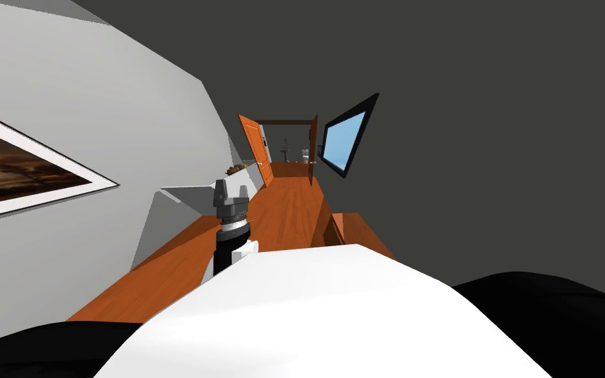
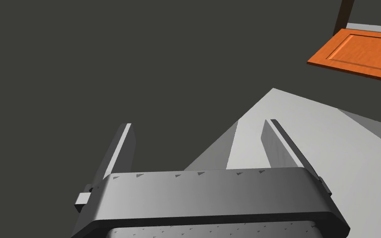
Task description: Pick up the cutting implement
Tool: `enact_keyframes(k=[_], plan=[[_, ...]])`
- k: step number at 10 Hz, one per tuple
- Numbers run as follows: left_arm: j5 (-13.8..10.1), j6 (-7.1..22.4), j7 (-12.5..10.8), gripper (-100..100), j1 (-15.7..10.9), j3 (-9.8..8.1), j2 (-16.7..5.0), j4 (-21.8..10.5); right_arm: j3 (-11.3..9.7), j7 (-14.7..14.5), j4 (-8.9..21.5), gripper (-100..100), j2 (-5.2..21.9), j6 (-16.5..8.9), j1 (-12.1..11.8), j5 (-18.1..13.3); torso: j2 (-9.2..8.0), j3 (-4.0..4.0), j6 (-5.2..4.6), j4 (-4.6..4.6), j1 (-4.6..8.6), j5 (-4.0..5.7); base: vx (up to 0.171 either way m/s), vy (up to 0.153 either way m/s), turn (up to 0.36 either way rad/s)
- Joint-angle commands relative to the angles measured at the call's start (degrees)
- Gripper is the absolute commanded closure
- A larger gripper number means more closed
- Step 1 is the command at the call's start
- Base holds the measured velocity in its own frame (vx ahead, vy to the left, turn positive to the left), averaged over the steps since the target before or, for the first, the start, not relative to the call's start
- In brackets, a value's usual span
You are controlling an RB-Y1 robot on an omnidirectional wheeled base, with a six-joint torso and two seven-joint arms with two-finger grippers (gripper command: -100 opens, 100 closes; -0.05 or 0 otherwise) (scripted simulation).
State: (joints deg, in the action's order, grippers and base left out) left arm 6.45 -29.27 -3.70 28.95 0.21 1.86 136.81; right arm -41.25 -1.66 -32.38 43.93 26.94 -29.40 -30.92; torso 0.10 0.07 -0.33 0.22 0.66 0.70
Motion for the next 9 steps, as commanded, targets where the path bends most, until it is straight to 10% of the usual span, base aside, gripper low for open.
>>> enact_keyframes(k=[1,9], plan=[[0.0,0.0,0.0,0,0.0,0.00,0.0,0.0,0.7,1.3,2.9,100,-0.6,2.1,2.6,-2.9,0.00,0.00,0.00,0.00,0.00,0.00,0.020,0.025,-0.221],[0.0,0.0,0.0,0,0.0,0.00,0.0,0.0,1.5,7.1,4.0,100,3.1,3.4,6.9,-14.1,0.05,-0.02,0.10,0.02,0.02,0.00,0.016,0.014,-0.143]])
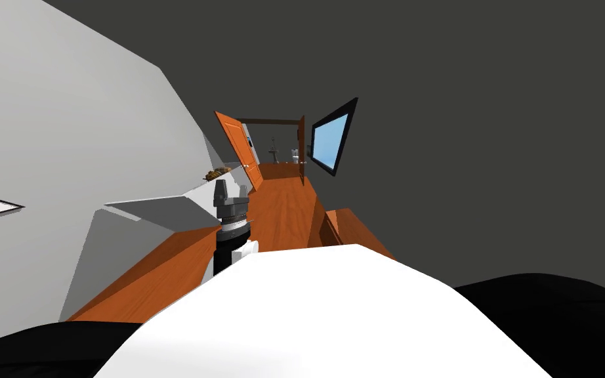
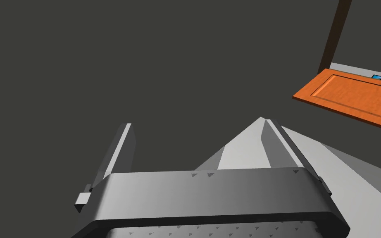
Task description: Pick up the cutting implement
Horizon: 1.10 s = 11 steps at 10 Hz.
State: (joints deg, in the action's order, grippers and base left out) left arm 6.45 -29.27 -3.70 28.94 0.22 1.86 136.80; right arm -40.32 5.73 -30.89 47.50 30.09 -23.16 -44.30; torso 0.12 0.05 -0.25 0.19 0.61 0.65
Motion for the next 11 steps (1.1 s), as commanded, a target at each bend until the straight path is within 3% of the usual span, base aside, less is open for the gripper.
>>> enact_keyframes(k=[1,2,3,6,7,9,10,11], plan=[[0.0,0.0,0.0,0,0.0,0.00,0.0,0.0,0.6,1.2,0.3,100,-0.4,0.3,0.7,-2.9,0.00,0.00,0.00,0.00,0.00,0.00,0.011,0.015,-0.004],[0.0,0.0,0.0,0,0.0,0.00,0.0,0.0,0.6,1.2,0.3,100,-0.4,0.3,0.7,-3.8,-0.01,0.03,0.10,0.06,0.03,0.07,0.003,0.004,0.041],[0.0,0.0,0.0,0,0.0,0.00,0.0,0.0,1.0,4.2,-0.6,100,1.4,0.9,2.8,-5.9,-0.03,0.04,0.10,0.06,0.08,0.07,0.020,0.011,-0.337],[0.0,0.0,0.0,0,0.0,0.00,0.0,0.0,1.0,4.9,-0.6,100,1.4,0.9,2.8,-9.9,-0.01,0.02,0.08,0.03,0.04,0.03,0.012,0.017,-0.080],[0.0,0.0,0.0,0,0.0,0.00,0.0,0.0,1.4,7.9,-1.6,100,3.3,1.6,4.9,-12.3,-0.04,0.04,0.10,0.05,0.07,0.05,0.012,0.016,-0.404],[0.0,0.0,0.0,0,0.0,0.00,0.0,0.0,1.4,8.5,-1.6,100,3.3,1.6,4.9,-15.7,-0.01,0.01,0.03,0.01,-0.02,0.02,0.015,0.028,-0.103],[0.0,0.0,0.0,0,0.0,0.00,0.0,0.0,1.8,11.2,-2.6,100,5.2,2.3,7.1,-17.4,-0.01,0.02,0.09,0.04,0.01,0.03,0.017,0.023,-0.364],[0.0,0.0,0.0,0,0.0,-0.01,0.0,0.0,1.8,10.8,-1.5,100,5.2,2.3,7.1,-18.7,0.03,-0.01,0.01,0.02,0.02,0.01,0.022,0.031,-0.201]])
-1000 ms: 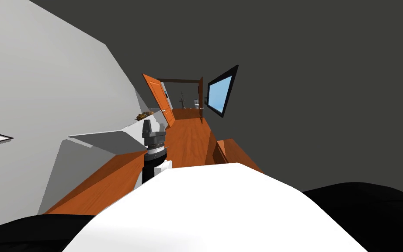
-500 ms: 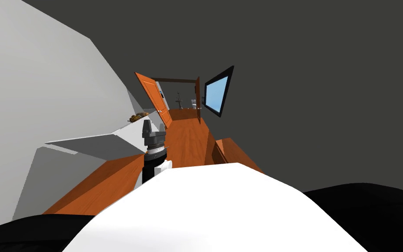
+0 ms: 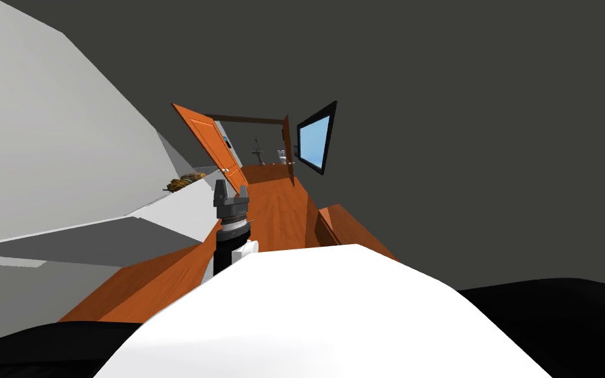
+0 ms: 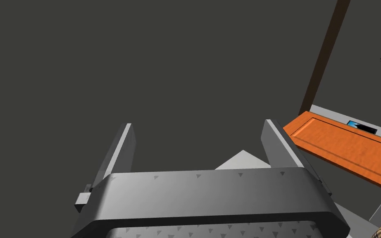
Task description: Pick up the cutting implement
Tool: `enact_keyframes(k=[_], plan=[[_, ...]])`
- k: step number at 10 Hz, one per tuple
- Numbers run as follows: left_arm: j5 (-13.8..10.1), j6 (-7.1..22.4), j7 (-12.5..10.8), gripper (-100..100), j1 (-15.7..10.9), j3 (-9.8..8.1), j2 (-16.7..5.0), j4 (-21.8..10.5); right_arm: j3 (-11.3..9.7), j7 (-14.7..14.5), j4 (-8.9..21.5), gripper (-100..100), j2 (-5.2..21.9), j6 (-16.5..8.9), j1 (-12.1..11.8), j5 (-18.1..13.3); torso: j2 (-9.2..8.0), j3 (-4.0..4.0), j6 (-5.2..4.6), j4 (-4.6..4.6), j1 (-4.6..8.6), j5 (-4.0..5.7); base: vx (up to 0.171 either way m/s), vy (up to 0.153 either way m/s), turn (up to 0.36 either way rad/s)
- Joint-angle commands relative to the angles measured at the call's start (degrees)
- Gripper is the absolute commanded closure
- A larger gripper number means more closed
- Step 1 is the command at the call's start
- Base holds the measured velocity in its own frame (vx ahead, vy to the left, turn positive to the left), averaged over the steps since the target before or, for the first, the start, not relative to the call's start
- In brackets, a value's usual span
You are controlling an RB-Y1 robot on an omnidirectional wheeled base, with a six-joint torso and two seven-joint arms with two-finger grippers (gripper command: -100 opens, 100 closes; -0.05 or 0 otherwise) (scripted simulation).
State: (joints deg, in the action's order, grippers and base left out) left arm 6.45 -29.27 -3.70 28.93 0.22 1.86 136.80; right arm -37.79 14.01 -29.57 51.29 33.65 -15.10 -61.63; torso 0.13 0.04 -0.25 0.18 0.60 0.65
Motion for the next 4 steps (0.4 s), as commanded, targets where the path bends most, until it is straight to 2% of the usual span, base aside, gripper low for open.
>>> enact_keyframes(k=[1,2,3,4], plan=[[0.0,0.0,0.0,0,0.0,0.00,0.0,0.0,-0.7,2.9,-2.9,100,1.4,-1.3,-1.0,-2.9,0.00,0.00,0.00,0.00,0.00,0.00,0.010,0.013,0.001],[0.0,0.0,0.0,0,0.0,0.00,0.0,0.0,-0.7,3.9,-3.9,100,1.4,-1.3,-1.0,-4.7,-0.02,0.02,0.05,0.03,0.03,0.02,0.001,-0.001,0.025],[0.0,0.0,0.0,0,0.0,0.00,0.0,0.0,-0.8,3.4,-3.6,100,1.4,-1.4,-1.1,-3.6,-0.03,0.04,0.09,0.05,0.09,0.05,0.000,0.000,0.000],[0.0,0.0,0.0,0,0.0,0.00,0.0,0.0,-0.8,3.6,-3.7,0,1.4,-1.4,-1.1,-3.8,-0.04,0.04,0.06,0.04,0.10,0.05,0.000,0.000,0.000]])
